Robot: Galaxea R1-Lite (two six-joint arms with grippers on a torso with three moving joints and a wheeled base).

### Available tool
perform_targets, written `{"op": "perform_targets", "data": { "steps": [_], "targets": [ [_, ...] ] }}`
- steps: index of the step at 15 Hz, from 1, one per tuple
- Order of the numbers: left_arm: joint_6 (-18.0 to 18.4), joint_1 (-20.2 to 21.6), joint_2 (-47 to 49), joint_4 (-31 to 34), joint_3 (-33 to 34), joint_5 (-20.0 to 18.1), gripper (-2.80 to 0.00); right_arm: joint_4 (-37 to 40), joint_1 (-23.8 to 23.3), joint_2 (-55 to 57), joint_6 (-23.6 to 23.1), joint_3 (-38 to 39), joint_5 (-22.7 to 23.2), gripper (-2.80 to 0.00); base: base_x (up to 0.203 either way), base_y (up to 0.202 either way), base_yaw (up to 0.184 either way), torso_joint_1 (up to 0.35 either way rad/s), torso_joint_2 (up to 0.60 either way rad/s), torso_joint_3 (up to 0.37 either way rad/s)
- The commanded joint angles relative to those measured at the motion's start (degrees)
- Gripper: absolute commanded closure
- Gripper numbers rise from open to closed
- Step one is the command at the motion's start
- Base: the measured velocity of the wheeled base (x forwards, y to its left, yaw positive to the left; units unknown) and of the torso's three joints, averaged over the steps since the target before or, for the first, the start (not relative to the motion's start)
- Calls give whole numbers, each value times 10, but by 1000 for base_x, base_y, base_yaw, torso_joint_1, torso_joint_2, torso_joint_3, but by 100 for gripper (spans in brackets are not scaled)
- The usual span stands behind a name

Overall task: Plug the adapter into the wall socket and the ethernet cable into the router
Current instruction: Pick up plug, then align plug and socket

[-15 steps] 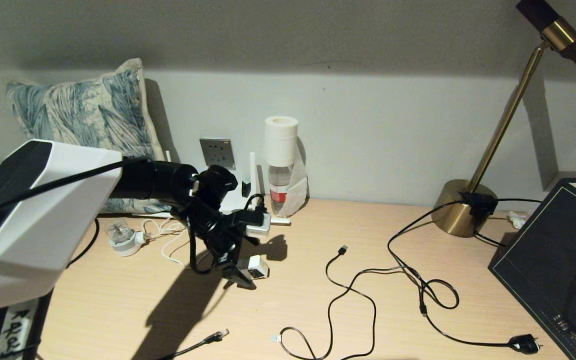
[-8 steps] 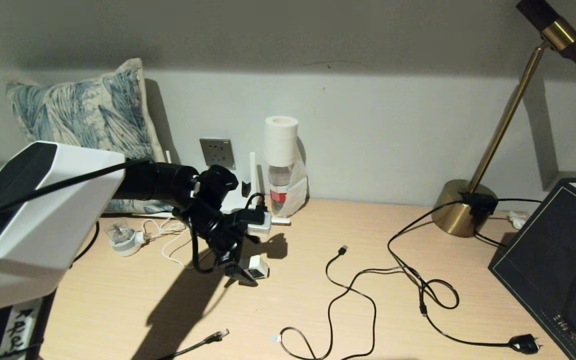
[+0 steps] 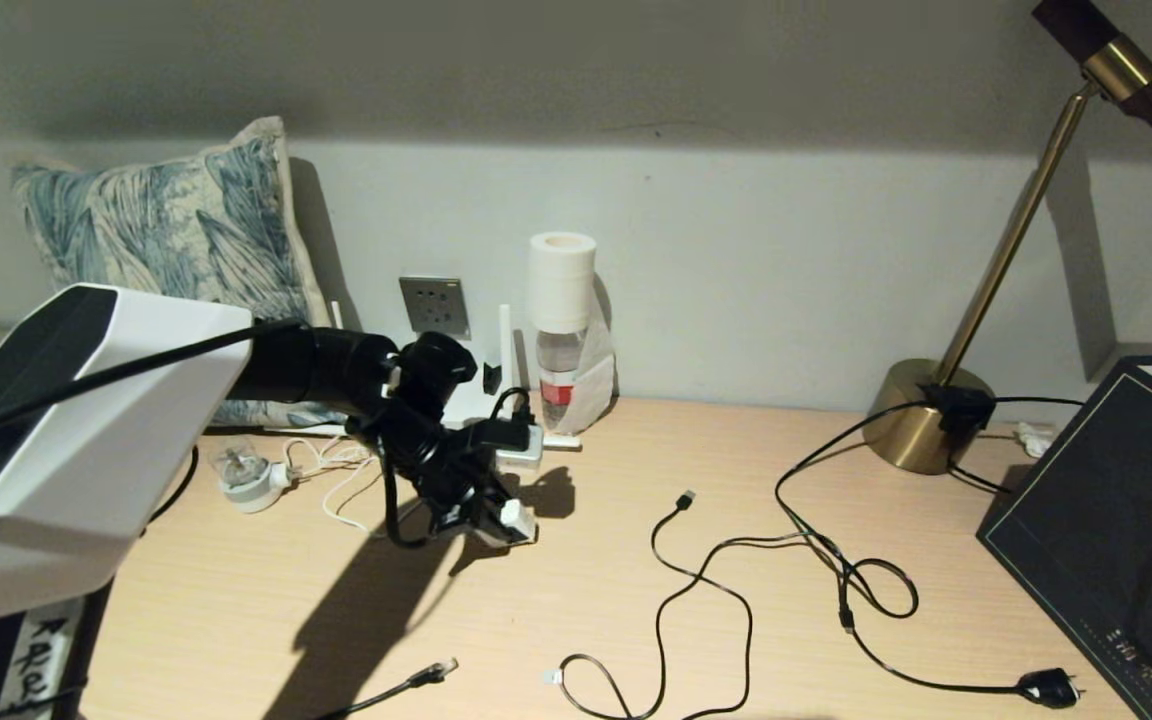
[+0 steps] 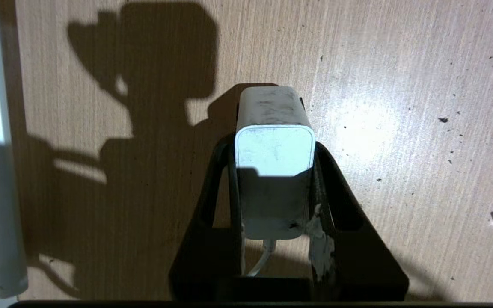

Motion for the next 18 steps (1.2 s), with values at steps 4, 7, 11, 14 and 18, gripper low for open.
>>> {"op": "perform_targets", "data": {
  "steps": [4, 7, 11, 14, 18],
  "targets": [
    [-24, 8, -67, -50, 28, -37, 0, 1, 0, 0, 0, 0, 0, 0, 0, 0, 0, 0, 0, 0],
    [-146, 10, -203, -62, 68, -57, 0, 1, 0, 0, 0, 0, 0, 0, 0, 0, 0, 0, 0, 0],
    [-256, 75, -387, -93, 94, -113, 0, 1, 0, 0, 0, 0, 0, 0, 0, 0, 0, 0, 0, 0],
    [-384, 140, -493, -125, 115, -95, 0, 1, 0, 0, 0, 0, 0, 0, 0, 0, 0, 0, 0, 0],
    [-807, 155, -574, -160, 162, -88, 0, 1, 0, 0, 0, 0, 0, 0, 0, 0, 0, 0, 0, 0]
  ]
}}
